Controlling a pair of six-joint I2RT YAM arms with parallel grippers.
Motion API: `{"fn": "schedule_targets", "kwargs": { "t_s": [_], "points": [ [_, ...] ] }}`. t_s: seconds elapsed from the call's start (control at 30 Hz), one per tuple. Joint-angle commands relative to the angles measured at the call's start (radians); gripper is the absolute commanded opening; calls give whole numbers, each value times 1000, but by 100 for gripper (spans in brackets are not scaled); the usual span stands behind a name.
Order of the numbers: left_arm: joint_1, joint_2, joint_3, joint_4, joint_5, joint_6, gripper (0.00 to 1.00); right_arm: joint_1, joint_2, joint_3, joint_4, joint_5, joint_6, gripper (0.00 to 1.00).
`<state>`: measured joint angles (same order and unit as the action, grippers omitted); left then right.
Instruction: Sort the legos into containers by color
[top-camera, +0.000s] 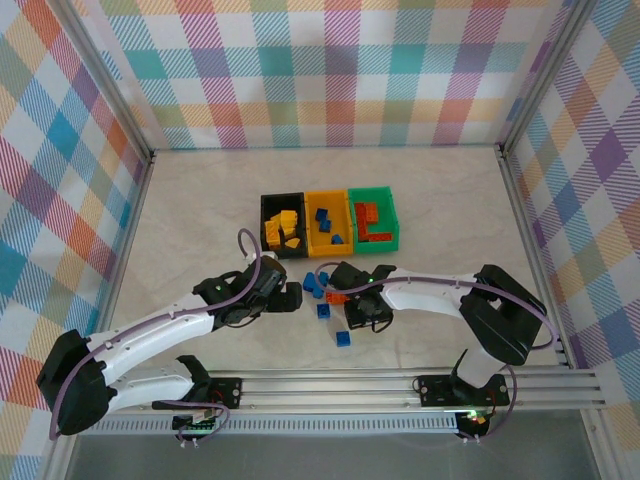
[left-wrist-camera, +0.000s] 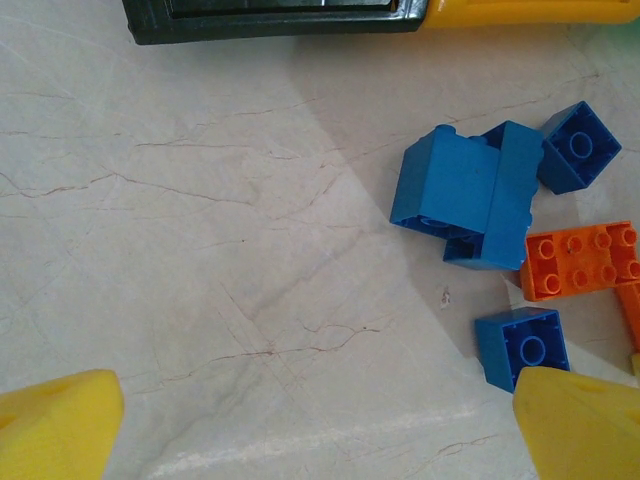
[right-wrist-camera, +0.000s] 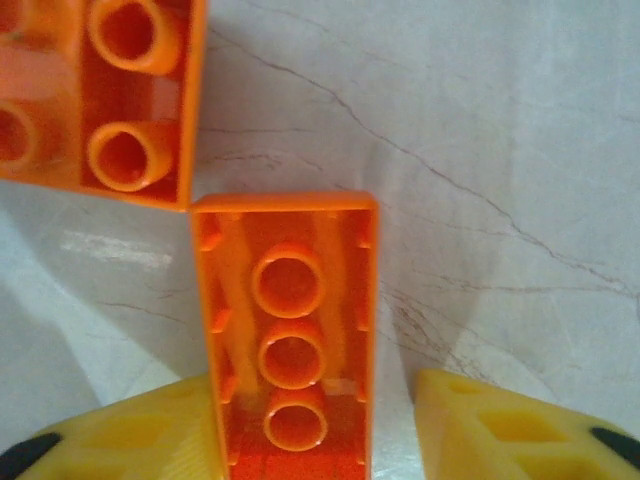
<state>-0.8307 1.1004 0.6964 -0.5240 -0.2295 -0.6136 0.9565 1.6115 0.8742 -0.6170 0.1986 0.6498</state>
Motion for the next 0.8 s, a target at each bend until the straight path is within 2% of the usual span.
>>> {"fn": "schedule_targets", "kwargs": {
  "t_s": [0.0, 0.17, 0.4, 0.57, 0.77],
  "points": [
    [-7, 6, -6, -15, -18, -13, 100, 2, 34, -12, 46, 15, 3, 42],
    [-7, 2, -6, -17, -18, -14, 100, 2, -32, -34, 56, 31, 6, 36],
    [-7, -17, -5, -15, -28, -23, 100, -16, -193, -14, -14, 95, -9, 35],
    [-7, -27, 4, -21, -42, -28, 100, -157, -253, 104, -20, 84, -80, 35],
    [-7, -28, 9, -24, -30, -38, 100, -312, -76, 330, 42, 57, -121, 35]
  ]
}}
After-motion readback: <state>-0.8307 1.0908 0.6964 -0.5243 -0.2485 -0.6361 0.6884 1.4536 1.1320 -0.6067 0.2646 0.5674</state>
